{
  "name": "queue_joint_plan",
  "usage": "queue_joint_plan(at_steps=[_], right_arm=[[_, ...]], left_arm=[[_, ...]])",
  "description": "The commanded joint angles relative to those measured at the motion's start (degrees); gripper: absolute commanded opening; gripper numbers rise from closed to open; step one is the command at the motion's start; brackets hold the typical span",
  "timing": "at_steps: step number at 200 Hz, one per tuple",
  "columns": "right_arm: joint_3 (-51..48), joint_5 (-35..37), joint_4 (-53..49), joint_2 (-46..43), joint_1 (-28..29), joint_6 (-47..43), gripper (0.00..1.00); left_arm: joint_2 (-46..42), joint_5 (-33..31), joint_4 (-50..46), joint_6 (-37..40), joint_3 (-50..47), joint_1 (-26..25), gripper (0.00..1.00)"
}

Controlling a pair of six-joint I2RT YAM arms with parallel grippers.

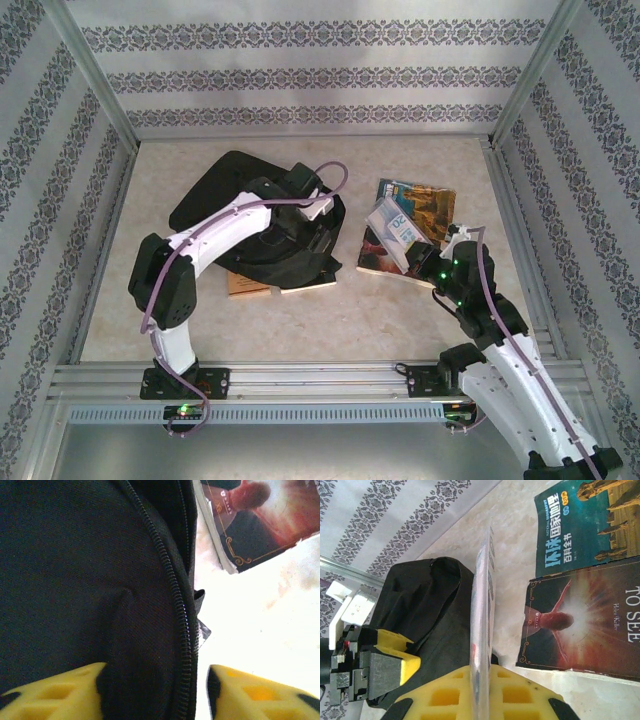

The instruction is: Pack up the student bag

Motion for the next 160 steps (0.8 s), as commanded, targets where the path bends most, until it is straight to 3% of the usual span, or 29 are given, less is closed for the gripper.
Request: queue_joint_plan(at_steps=[1, 43, 58, 125, 160], right_arm=[[-0.6, -2.0, 4.0, 0.2, -0.9, 0.4, 0.0], [-0.6, -5.1, 6.5, 1.8, -0.8, 0.5, 0.0], [-0.4, -6.2, 7.3, 2.5, -0.5, 0.5, 0.0], [1.5, -8.3, 14.0, 7.8, 7.7, 0.7, 0.01], [2.6, -11.0, 20.9, 12.6, 11.9, 4.1, 0.02]], left_arm=[[0.1, -3.0, -2.2, 1.7, 2.0, -0.6, 0.44], [-2.6, -4.4, -1.2, 1.5, 3.9, -0.1, 0.08], [-4.8, -4.1, -0.2, 0.7, 3.6, 0.4, 0.0], [-21.6, 3.8, 15.7, -11.6, -10.0, 8.1, 0.0], [-28.6, 3.1, 18.6, -14.0, -13.7, 11.8, 0.0]])
